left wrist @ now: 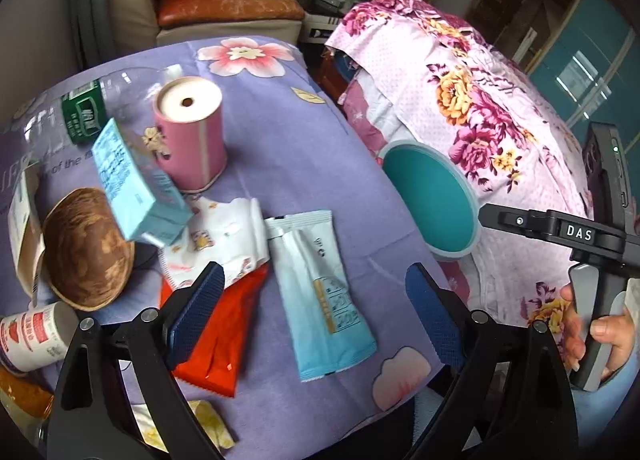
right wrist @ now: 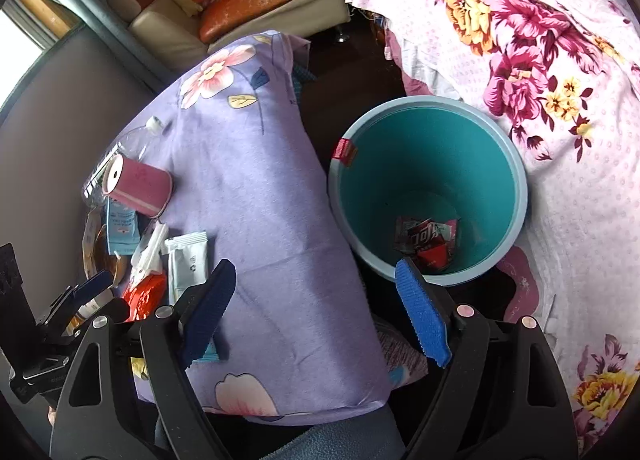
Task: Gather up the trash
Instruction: 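Move both open tools back over the trash pile, then grasp the light blue sachet with the right tool while the left tool grasps the pink paper roll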
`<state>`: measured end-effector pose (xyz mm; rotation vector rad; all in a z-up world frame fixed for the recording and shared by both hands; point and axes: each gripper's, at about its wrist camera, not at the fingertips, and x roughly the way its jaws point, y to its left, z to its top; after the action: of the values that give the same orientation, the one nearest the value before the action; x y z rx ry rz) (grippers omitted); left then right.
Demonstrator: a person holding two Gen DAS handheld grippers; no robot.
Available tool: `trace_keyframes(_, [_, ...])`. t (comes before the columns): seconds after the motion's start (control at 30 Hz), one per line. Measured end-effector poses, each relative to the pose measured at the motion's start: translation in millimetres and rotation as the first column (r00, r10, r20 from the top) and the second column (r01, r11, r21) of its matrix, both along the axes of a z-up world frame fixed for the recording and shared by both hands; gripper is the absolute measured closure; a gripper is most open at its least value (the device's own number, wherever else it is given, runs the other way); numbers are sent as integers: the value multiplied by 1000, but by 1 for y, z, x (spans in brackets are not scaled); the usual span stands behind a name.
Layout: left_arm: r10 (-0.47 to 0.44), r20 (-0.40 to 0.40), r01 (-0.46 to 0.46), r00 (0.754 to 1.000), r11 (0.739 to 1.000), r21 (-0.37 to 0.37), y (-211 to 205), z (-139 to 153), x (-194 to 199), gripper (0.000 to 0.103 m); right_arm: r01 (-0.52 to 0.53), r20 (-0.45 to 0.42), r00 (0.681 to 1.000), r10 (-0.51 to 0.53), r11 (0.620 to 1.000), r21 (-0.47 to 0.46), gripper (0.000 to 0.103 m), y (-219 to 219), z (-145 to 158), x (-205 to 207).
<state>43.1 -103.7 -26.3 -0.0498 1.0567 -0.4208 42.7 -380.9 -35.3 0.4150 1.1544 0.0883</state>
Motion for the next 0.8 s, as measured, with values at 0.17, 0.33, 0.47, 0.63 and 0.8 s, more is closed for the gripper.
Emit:
trace_keyframes(0.17, [73,9,-72,997,997,-17,43,0,-15,11,-66,9,998,66,998,-23,24,37,12,-8])
trace_keyframes(0.33, [134,3,-134,991,991,-17,75,-9,-24,11,-123,-1,992,124,991,-45,21,69,13,-13])
trace_keyframes(0.47, [164,-30,-165,986,986,-24,90,-22,-28,11,-163,-21,987,162,986,-48,21,89,5,-14])
trace_keyframes(0.63, [181,-47,-182,982,983,-9,102,-32,-27,11,-208,-78,976,205,978,-29,21,113,-17,-9])
trace_keyframes(0.8, [202,-61,-202,978,979,-6,117,-39,-24,11,-249,-109,963,245,968,-31,21,134,-35,-1])
